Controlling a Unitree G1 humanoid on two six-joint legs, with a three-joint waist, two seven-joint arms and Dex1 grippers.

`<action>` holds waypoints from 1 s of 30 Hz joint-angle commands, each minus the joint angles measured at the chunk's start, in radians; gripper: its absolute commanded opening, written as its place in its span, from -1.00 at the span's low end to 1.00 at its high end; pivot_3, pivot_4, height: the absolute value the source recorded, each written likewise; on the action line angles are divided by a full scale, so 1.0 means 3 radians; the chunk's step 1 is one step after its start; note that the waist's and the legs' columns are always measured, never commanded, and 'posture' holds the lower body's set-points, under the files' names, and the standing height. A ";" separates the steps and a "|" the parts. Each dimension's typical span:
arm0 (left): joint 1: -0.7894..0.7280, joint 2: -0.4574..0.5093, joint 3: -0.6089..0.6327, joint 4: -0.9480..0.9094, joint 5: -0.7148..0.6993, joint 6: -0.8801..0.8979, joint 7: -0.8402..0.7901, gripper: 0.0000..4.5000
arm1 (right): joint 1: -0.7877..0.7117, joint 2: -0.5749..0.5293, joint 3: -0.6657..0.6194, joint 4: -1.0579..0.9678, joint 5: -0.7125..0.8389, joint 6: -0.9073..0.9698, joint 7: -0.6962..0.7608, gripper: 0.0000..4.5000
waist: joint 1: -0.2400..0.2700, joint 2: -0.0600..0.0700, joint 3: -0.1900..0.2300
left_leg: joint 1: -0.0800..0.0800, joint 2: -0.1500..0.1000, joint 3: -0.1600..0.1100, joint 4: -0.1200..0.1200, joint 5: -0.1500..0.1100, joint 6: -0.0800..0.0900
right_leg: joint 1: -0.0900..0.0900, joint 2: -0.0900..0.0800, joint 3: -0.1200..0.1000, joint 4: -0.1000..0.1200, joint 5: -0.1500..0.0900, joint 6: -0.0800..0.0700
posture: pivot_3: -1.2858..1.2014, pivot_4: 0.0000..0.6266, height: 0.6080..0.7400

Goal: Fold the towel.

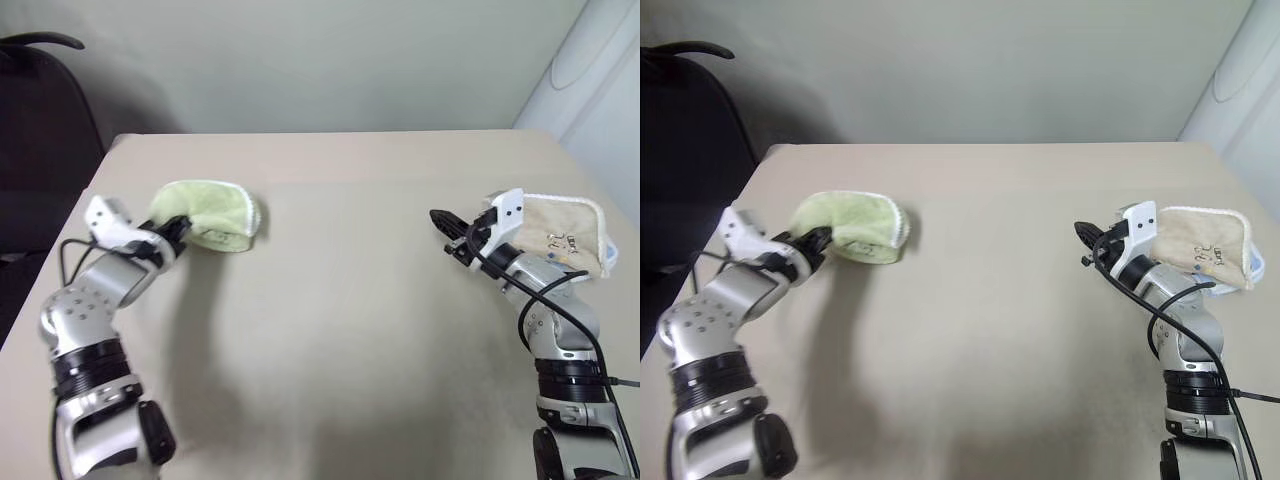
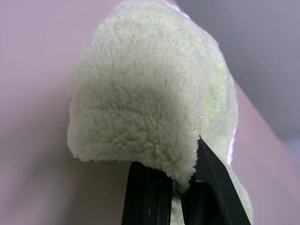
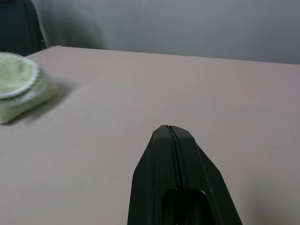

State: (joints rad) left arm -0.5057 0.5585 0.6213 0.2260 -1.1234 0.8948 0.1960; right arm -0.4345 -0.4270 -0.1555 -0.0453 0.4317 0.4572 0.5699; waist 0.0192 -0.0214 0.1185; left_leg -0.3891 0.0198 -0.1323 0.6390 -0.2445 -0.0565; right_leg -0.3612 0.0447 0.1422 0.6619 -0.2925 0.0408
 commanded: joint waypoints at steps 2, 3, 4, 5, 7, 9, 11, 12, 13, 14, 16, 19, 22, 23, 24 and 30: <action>0.0131 0.0065 0.0175 0.0141 0.0114 -0.0059 -0.0146 -1.00 | -0.0171 0.0057 0.0022 0.0030 0.0023 -0.0116 0.0060 -1.00 | 0.0010 -0.0002 0.0001 | 0.0000 0.0000 -0.0002 -0.0001 0.0000 0.0000 | -0.0001 -0.0001 0.0000 -0.0001 0.0000 0.0000 | 0.03 -0.52 1.00; 0.0154 0.0051 0.0198 0.0151 0.0124 -0.0059 -0.0150 -1.00 | -0.0189 0.0068 0.0032 0.0052 0.0018 -0.0124 0.0070 -1.00 | 0.0010 -0.0004 0.0001 | -0.0001 0.0000 -0.0002 -0.0001 0.0000 0.0000 | 0.0001 -0.0001 0.0000 0.0000 0.0000 0.0000 | 0.03 -0.52 1.00; 0.0174 0.0020 0.0219 0.0141 0.0137 -0.0078 -0.0129 -1.00 | -0.0208 0.0076 0.0046 0.0077 0.0012 -0.0133 0.0083 -1.00 | 0.0009 -0.0006 0.0002 | -0.0002 0.0000 -0.0002 -0.0001 0.0001 -0.0001 | 0.0002 -0.0001 0.0000 0.0000 0.0000 -0.0001 | 0.03 -0.52 1.00; 0.0190 -0.0026 0.0258 0.0116 0.0117 -0.0106 -0.0126 -0.72 | -0.0229 0.0086 0.0066 0.0095 0.0007 -0.0136 0.0094 -1.00 | 0.0009 -0.0009 0.0003 | -0.0004 0.0001 -0.0002 -0.0002 0.0001 -0.0002 | 0.0003 -0.0001 0.0000 0.0000 0.0000 -0.0001 | 0.03 -0.52 1.00; 0.0227 -0.0089 0.0295 0.0051 0.0111 -0.0128 -0.0120 -0.46 | -0.0256 0.0099 0.0099 0.0115 -0.0002 -0.0140 0.0113 -1.00 | 0.0007 -0.0010 0.0004 | -0.0005 0.0001 -0.0002 -0.0002 0.0002 -0.0003 | 0.0002 -0.0001 0.0000 0.0000 0.0000 -0.0001 | 0.03 -0.52 1.00; 0.0254 -0.0133 0.0330 -0.0004 0.0100 -0.0126 -0.0126 -0.12 | -0.0265 0.0104 0.0113 0.0125 -0.0004 -0.0142 0.0127 -1.00 | 0.0003 -0.0010 0.0004 | -0.0005 0.0001 -0.0001 -0.0003 0.0002 -0.0004 | 0.0001 -0.0001 0.0000 0.0000 0.0001 -0.0001 | 0.03 -0.52 1.00; 0.0307 -0.0139 0.0354 -0.0058 0.0112 -0.0117 -0.0120 0.19 | -0.0257 0.0099 0.0119 0.0144 0.0002 -0.0152 0.0144 -1.00 | -0.0005 -0.0010 0.0004 | -0.0005 0.0002 -0.0001 -0.0003 0.0003 -0.0004 | 0.0001 0.0000 0.0001 0.0000 0.0001 -0.0002 | 0.03 -0.52 1.00; 0.0337 -0.0133 0.0367 -0.0082 0.0120 -0.0109 -0.0110 0.34 | -0.0252 0.0097 0.0122 0.0151 0.0004 -0.0156 0.0149 -1.00 | -0.0010 -0.0010 0.0004 | -0.0005 0.0002 -0.0001 -0.0004 0.0003 -0.0004 | 0.0001 0.0000 0.0001 0.0000 0.0001 -0.0002 | 0.03 -0.52 1.00; 0.0387 -0.0120 0.0382 -0.0122 0.0118 -0.0085 -0.0100 0.53 | -0.0247 0.0095 0.0126 0.0156 0.0004 -0.0159 0.0154 -1.00 | -0.0018 -0.0010 0.0004 | -0.0005 0.0003 -0.0001 -0.0004 0.0003 -0.0005 | 0.0001 0.0000 0.0001 0.0000 0.0001 -0.0002 | 0.03 -0.52 1.00; 0.0437 -0.0103 0.0396 -0.0162 0.0111 -0.0060 -0.0101 0.68 | -0.0245 0.0097 0.0129 0.0157 0.0004 -0.0159 0.0155 -1.00 | -0.0025 -0.0010 0.0004 | -0.0005 0.0003 0.0000 -0.0004 0.0003 -0.0005 | 0.0000 0.0000 0.0001 0.0001 0.0001 -0.0002 | 0.03 -0.52 1.00; 0.0583 -0.0052 0.0402 -0.0282 0.0098 -0.0003 -0.0154 0.99 | -0.0244 0.0101 0.0133 0.0146 0.0007 -0.0150 0.0151 -1.00 | -0.0041 -0.0010 0.0004 | -0.0005 0.0004 0.0000 -0.0005 0.0003 -0.0005 | -0.0001 0.0000 0.0001 0.0001 0.0003 -0.0005 | 0.03 -0.52 1.00; 0.0977 0.0023 0.0424 -0.0602 0.0069 0.0059 -0.0345 0.99 | -0.0225 0.0089 0.0125 0.0113 0.0023 -0.0124 0.0157 -1.00 | -0.0087 -0.0009 0.0004 | -0.0004 0.0005 0.0000 -0.0008 0.0004 -0.0006 | -0.0007 0.0000 0.0003 0.0001 0.0006 -0.0010 | 0.03 -0.52 1.00; 0.1515 0.0087 0.0459 -0.1071 0.0102 -0.0034 -0.0766 0.99 | -0.0190 0.0048 0.0087 0.0125 0.0048 -0.0098 0.0187 -1.00 | -0.0103 -0.0010 0.0004 | -0.0002 0.0004 0.0000 -0.0009 0.0004 -0.0007 | -0.0008 0.0002 0.0006 0.0001 0.0007 -0.0010 | 0.03 -0.52 1.00; 0.1710 0.0113 0.0453 -0.1234 0.0165 -0.0111 -0.0928 0.99 | -0.0177 0.0034 0.0073 0.0127 0.0060 -0.0088 0.0200 -1.00 | -0.0104 -0.0009 0.0005 | -0.0002 0.0005 0.0000 -0.0009 0.0004 -0.0007 | -0.0008 0.0002 0.0007 0.0001 0.0007 -0.0010 | 0.03 -0.52 1.00; 0.1913 0.0133 0.0443 -0.1419 0.0231 -0.0185 -0.1093 0.99 | -0.0162 0.0011 0.0056 0.0131 0.0074 -0.0075 0.0221 -1.00 | -0.0103 -0.0010 0.0005 | -0.0002 0.0004 0.0000 -0.0011 0.0004 -0.0006 | -0.0008 0.0002 0.0008 0.0001 0.0007 -0.0010 | 0.03 -0.52 1.00; 0.2358 0.0267 0.0040 -0.2269 0.0793 -0.0687 -0.1693 0.99 | -0.0151 -0.0159 -0.0018 0.0268 0.0134 -0.0054 0.0415 -1.00 | -0.0008 -0.0014 0.0005 | -0.0002 0.0006 -0.0021 -0.0011 -0.0002 0.0003 | -0.0013 0.0005 0.0021 -0.0002 0.0000 -0.0017 | 0.03 -0.52 1.00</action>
State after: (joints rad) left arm 0.2198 0.6184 0.6634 -0.3719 -0.9263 0.7456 -0.2746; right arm -0.4700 -0.4560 -0.1239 0.0434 0.4480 0.4448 0.6703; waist 0.0168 -0.0257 0.1201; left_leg -0.3896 0.0212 -0.1408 0.6357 -0.2495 -0.0479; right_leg -0.3644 0.0464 0.1468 0.6615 -0.2926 0.0353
